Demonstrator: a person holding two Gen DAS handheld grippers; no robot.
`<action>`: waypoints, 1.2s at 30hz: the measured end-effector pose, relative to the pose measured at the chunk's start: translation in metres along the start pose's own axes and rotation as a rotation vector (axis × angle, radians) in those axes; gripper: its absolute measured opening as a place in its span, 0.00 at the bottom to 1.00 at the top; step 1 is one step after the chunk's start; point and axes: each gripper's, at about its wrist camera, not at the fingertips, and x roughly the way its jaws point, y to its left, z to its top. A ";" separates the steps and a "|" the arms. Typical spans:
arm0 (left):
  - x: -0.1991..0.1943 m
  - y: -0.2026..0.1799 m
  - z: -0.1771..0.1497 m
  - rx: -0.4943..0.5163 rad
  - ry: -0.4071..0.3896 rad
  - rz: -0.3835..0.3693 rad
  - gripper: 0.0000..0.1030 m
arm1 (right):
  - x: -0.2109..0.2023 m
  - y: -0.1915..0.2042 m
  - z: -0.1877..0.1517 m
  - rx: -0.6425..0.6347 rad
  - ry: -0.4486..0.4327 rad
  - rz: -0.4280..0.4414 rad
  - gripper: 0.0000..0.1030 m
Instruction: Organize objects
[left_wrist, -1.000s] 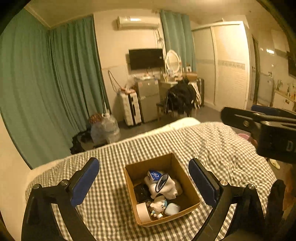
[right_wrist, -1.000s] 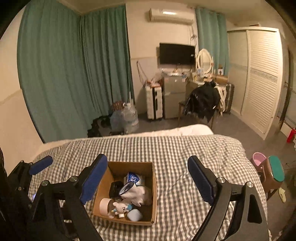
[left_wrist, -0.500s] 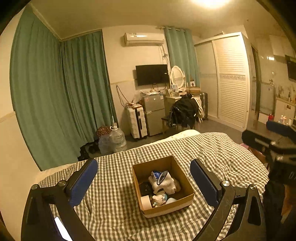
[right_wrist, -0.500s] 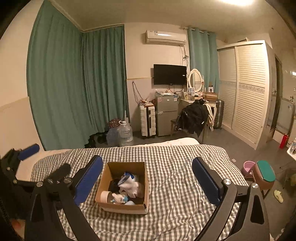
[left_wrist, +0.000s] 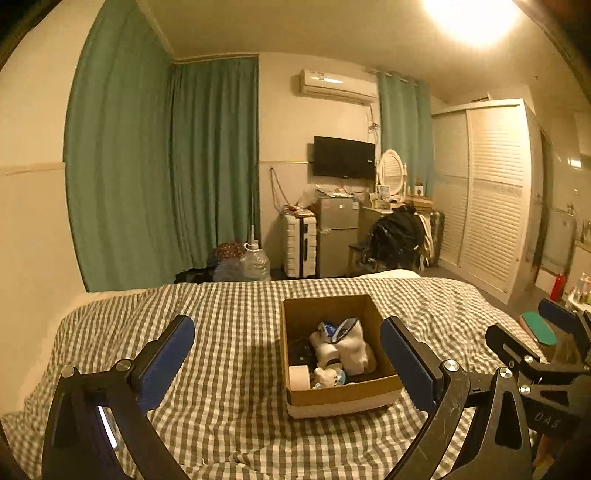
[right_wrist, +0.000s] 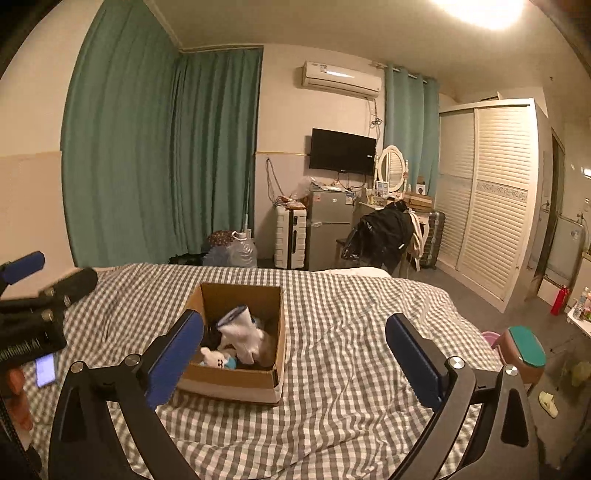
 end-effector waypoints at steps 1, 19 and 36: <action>0.003 0.000 -0.005 0.005 0.004 0.011 1.00 | 0.003 0.000 -0.005 -0.003 0.001 0.000 0.97; 0.049 -0.008 -0.091 0.047 0.114 0.059 1.00 | 0.065 0.006 -0.097 0.045 0.144 0.012 0.96; 0.057 0.003 -0.105 0.003 0.157 0.080 1.00 | 0.065 0.000 -0.106 0.078 0.156 -0.015 0.97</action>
